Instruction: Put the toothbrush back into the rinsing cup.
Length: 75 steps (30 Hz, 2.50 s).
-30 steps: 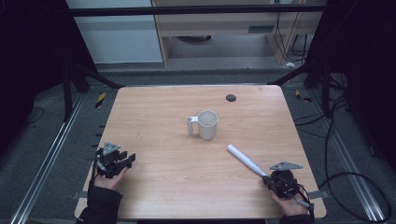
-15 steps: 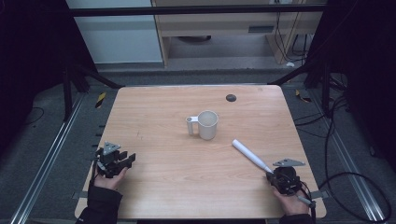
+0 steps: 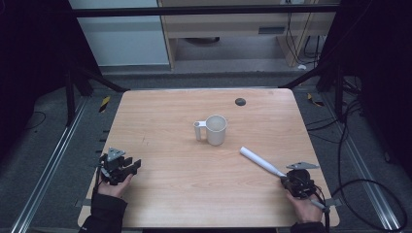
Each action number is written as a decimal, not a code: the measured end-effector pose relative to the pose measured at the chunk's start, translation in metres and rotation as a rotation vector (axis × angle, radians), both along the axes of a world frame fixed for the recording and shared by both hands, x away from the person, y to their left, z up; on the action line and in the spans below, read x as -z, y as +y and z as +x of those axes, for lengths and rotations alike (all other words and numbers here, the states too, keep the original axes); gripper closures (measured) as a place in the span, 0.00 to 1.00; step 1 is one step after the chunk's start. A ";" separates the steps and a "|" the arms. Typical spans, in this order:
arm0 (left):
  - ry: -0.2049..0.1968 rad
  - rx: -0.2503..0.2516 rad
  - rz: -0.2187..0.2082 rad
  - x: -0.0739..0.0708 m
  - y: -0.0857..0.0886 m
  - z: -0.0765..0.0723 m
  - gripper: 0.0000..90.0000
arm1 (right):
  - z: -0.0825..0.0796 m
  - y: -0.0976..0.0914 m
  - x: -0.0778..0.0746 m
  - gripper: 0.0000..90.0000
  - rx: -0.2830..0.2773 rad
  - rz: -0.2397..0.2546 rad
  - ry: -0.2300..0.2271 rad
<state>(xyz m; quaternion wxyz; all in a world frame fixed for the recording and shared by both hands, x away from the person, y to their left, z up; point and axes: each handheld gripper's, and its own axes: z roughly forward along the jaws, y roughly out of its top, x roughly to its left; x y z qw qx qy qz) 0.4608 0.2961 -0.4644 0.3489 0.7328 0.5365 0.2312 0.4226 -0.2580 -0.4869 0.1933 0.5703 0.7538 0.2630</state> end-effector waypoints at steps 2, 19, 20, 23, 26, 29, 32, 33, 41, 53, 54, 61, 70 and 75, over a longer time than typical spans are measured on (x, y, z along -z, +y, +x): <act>0.000 0.000 0.000 0.000 0.000 0.000 0.65 | 0.001 0.000 0.000 1.00 0.002 -0.001 -0.001; 0.001 0.002 0.006 0.000 0.000 0.000 0.65 | 0.023 -0.010 0.001 1.00 0.068 -0.003 -0.017; 0.001 0.003 0.006 0.000 0.000 0.000 0.65 | 0.025 -0.011 0.000 1.00 0.079 0.001 -0.019; 0.001 0.001 0.006 0.000 0.000 0.000 0.65 | 0.030 -0.011 0.000 1.00 0.087 0.004 -0.030; 0.001 0.001 0.006 0.000 0.000 0.001 0.65 | 0.034 -0.011 -0.001 1.00 0.091 0.002 -0.041; 0.000 0.001 0.007 0.000 0.000 0.000 0.65 | 0.039 -0.011 -0.002 1.00 0.097 0.002 -0.055; 0.001 0.002 0.007 0.000 0.000 0.000 0.65 | 0.042 -0.011 -0.003 1.00 0.104 0.002 -0.059; 0.002 0.001 0.008 0.000 0.000 0.001 0.65 | 0.044 -0.011 -0.002 1.00 0.101 -0.004 -0.055; 0.001 0.000 0.008 0.000 0.000 0.001 0.65 | 0.051 -0.011 -0.003 1.00 0.113 -0.004 -0.063; -0.002 -0.001 0.010 0.000 0.000 0.001 0.66 | 0.066 -0.010 -0.001 1.00 0.120 0.013 -0.066; -0.002 -0.001 0.010 0.000 0.000 0.001 0.66 | 0.068 -0.009 -0.002 1.00 0.123 0.011 -0.073; -0.002 -0.002 0.011 0.000 0.000 0.001 0.66 | 0.076 -0.007 -0.001 1.00 0.115 0.015 -0.087; -0.001 -0.006 0.025 0.001 0.000 0.002 0.66 | 0.083 -0.003 0.000 1.00 0.096 0.027 -0.102; -0.001 -0.006 0.030 0.001 0.000 0.002 0.66 | 0.087 0.000 -0.001 1.00 0.083 0.025 -0.116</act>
